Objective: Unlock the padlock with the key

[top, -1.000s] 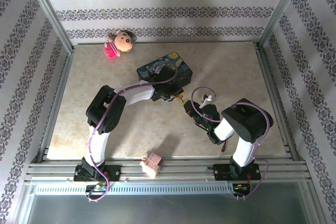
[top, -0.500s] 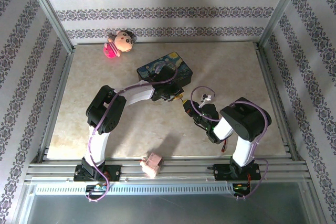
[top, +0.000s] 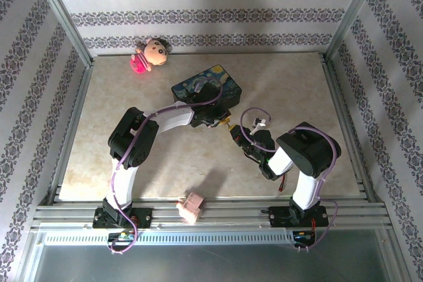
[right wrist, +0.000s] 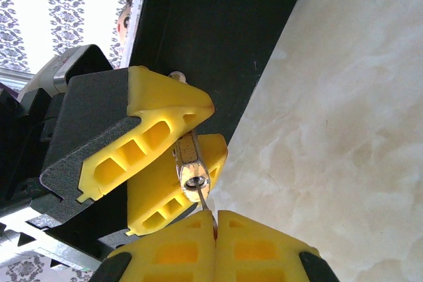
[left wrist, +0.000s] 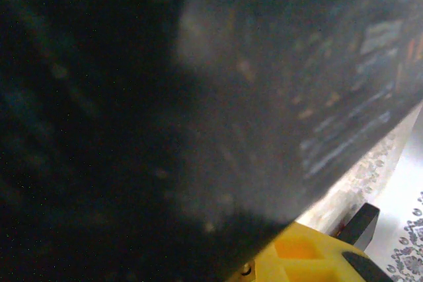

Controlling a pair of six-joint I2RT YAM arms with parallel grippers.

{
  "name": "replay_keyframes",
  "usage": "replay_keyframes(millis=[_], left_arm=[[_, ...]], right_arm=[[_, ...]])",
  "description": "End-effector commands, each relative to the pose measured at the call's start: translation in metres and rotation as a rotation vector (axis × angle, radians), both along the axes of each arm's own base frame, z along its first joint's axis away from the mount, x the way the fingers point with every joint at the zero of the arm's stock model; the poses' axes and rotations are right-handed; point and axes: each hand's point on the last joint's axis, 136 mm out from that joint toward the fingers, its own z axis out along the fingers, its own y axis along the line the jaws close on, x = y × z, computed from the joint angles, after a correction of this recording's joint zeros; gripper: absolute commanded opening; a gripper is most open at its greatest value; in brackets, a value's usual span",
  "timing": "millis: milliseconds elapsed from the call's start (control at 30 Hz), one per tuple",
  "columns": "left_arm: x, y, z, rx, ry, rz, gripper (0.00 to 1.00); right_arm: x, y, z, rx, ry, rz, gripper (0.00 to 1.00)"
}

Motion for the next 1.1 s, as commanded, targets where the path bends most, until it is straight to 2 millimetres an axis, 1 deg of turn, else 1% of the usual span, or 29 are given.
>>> replay_keyframes(millis=[0,200,333,500,600,833,1067], left_arm=[[-0.042,0.002,-0.035,-0.009,0.226,-0.015,0.21],[-0.043,0.002,-0.034,-0.014,0.228,-0.011,0.2],[-0.043,0.001,-0.034,-0.022,0.224,-0.009,0.2],[-0.043,-0.001,-0.034,-0.027,0.224,-0.016,0.2],[-0.043,-0.002,-0.033,-0.032,0.224,-0.013,0.2],[-0.041,-0.004,-0.032,-0.042,0.226,0.004,0.2],[-0.043,-0.008,-0.03,-0.047,0.237,0.013,0.2]], right_arm=[[0.017,-0.002,0.023,0.039,-0.067,-0.038,0.0],[0.013,-0.014,0.017,0.015,-0.057,-0.097,0.0],[0.011,-0.018,0.02,0.019,-0.062,-0.116,0.0],[0.014,-0.014,0.023,0.034,-0.064,-0.104,0.0],[0.015,-0.009,0.02,0.041,-0.054,-0.088,0.0],[0.008,0.006,0.014,0.039,-0.038,-0.051,0.0],[0.002,0.01,0.01,0.062,-0.009,-0.071,0.0]])
